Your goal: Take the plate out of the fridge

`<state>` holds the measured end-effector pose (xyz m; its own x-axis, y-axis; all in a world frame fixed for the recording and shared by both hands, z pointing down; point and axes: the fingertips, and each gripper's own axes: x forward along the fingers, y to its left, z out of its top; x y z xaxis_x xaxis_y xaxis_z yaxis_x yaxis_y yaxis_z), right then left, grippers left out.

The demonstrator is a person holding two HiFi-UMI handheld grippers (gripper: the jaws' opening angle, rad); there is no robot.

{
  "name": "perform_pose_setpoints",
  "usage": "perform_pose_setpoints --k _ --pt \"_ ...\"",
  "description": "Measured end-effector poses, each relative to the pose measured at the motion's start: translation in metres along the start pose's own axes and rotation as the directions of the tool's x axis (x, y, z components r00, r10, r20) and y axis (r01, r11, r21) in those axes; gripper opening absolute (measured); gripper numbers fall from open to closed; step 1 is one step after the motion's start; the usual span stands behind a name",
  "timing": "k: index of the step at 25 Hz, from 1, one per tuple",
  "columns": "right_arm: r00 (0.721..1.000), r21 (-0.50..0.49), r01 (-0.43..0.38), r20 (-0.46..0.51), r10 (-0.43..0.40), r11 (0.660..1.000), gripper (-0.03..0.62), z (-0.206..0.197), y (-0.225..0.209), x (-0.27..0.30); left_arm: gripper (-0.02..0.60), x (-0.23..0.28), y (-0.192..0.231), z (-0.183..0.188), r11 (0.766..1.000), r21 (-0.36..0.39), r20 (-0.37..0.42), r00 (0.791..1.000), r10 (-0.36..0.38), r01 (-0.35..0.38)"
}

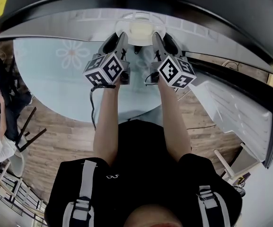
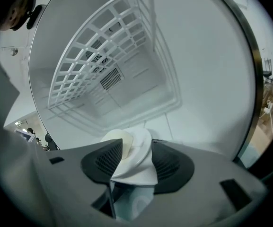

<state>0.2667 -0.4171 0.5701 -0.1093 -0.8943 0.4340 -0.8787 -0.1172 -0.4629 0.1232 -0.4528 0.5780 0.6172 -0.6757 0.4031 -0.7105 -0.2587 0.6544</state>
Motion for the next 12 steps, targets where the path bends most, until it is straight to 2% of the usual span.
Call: perform_pose_setpoints --k 5,7,10,12 --pt "1.0 0.008 0.012 0.004 -0.012 1.0 0.191 0.0 0.0 0.002 0.115 0.0 0.003 0.001 1.0 0.005 0.011 1.0 0.021 -0.021" --pt "0.999 0.017 0.034 0.008 -0.034 0.999 0.156 0.0 -0.004 0.001 0.085 0.0 0.005 0.001 0.999 0.002 0.008 0.999 0.036 -0.036" --pt "0.998 0.039 0.069 0.011 -0.069 0.997 0.08 -0.001 -0.011 0.0 0.075 0.0 0.006 0.0 0.999 -0.005 0.004 0.999 0.052 -0.052" --pt "0.997 0.068 0.075 0.016 -0.076 0.995 0.075 -0.001 -0.013 -0.001 0.072 0.0 0.006 0.0 0.998 -0.008 0.005 0.998 0.059 -0.059"
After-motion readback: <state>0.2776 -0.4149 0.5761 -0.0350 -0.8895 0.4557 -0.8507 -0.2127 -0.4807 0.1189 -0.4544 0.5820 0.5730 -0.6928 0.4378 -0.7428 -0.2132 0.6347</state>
